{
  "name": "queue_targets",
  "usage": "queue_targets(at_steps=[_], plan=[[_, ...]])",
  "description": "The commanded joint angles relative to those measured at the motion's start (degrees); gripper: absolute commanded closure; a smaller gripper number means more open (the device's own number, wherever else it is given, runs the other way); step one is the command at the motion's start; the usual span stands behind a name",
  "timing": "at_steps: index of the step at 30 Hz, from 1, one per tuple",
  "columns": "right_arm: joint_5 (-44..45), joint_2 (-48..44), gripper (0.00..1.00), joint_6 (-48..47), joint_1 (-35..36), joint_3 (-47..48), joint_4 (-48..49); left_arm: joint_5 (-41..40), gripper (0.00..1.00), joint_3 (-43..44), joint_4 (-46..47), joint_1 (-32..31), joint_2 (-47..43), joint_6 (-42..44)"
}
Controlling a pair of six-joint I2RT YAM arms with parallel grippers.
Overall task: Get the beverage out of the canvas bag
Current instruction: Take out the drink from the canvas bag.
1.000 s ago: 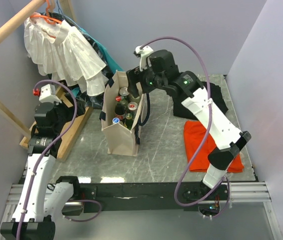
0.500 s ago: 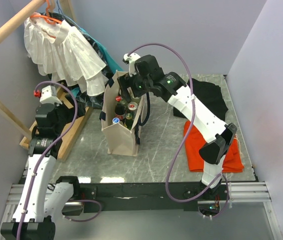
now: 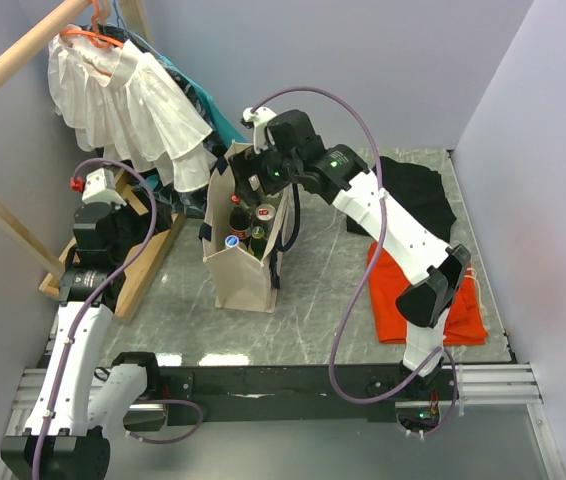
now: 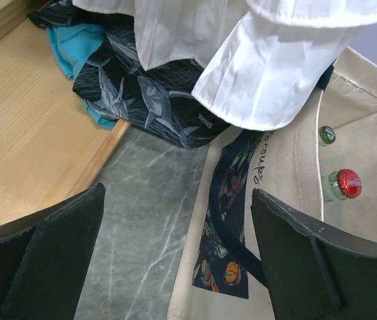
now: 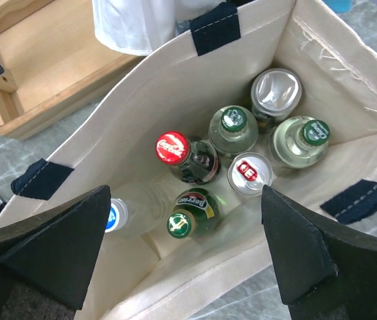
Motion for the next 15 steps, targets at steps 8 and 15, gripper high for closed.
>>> queue_targets(at_steps=[8, 15], plan=[[-1.56, 3.38, 0.0, 1.32, 0.51, 4.52, 1.24, -0.03, 0.04, 2.58, 1.92, 0.05, -0.97, 1.05], [-1.39, 5.14, 0.04, 1.41, 0.59, 4.96, 1.15, -0.38, 0.04, 3.29, 0.96, -0.04, -0.36, 1.23]])
